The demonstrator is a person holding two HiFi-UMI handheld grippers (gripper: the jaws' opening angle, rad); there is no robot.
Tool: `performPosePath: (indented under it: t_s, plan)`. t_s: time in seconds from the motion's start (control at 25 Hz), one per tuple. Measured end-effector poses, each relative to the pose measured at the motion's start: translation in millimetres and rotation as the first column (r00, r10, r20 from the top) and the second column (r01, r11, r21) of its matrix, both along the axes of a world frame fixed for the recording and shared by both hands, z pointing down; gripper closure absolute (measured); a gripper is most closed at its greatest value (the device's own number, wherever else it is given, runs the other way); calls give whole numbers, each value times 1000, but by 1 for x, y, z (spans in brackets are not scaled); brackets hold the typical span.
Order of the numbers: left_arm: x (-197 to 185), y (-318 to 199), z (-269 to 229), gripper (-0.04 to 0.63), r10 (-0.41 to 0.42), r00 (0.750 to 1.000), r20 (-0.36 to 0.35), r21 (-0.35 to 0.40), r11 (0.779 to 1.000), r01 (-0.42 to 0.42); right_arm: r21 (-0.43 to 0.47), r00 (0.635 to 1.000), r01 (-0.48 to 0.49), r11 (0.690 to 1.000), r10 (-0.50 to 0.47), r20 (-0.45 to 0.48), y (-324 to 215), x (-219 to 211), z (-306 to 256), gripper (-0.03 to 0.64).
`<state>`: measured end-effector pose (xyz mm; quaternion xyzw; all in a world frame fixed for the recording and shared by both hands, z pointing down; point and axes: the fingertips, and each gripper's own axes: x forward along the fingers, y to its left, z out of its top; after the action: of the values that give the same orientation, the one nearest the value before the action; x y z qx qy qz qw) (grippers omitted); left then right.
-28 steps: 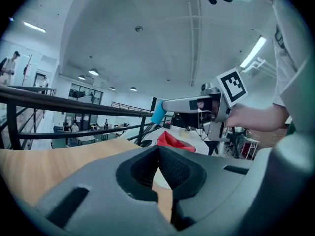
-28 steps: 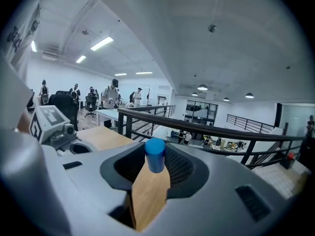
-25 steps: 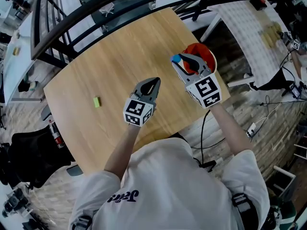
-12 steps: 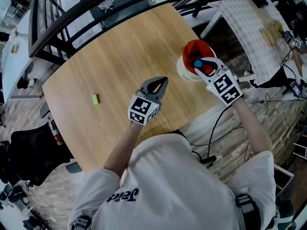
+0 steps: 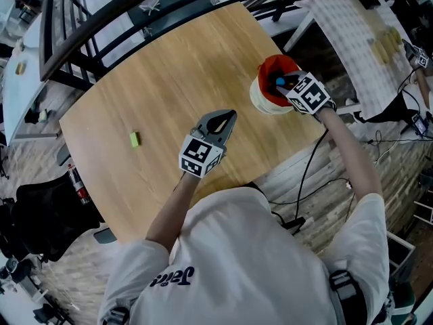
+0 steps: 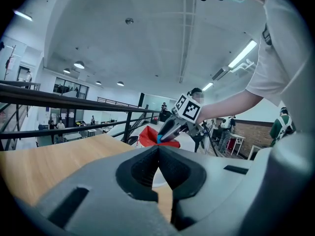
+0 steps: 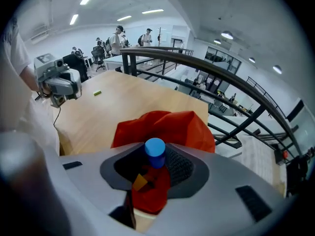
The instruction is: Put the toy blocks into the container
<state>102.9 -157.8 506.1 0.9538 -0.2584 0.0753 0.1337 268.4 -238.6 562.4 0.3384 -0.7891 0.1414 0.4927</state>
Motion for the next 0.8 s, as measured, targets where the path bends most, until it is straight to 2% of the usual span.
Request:
performPosePath:
  t_s: [0.12, 0.28, 0.4, 0.56, 0.8]
  plan:
    - [-1, 1, 0, 589, -8, 1000, 7, 1, 1000, 8, -31, 999, -23, 999, 22, -43, -12, 7, 19, 485]
    - [-12, 1, 1, 589, -42, 999, 17, 3, 999, 42, -23, 999, -47, 999, 46, -19, -19, 4, 14, 462]
    - [-23, 2, 2, 589, -72, 997, 9, -6, 997, 72, 18, 999, -43, 999, 43, 1, -18, -6, -4, 462]
    - [-38, 9, 3, 589, -114, 993, -8, -17, 993, 114, 85, 997, -25, 996, 19, 76, -4, -36, -35, 462]
    - [-78, 16, 0, 589, -219, 974, -63, -59, 975, 216, 151, 978, 54, 987, -83, 193, 27, -108, -66, 462]
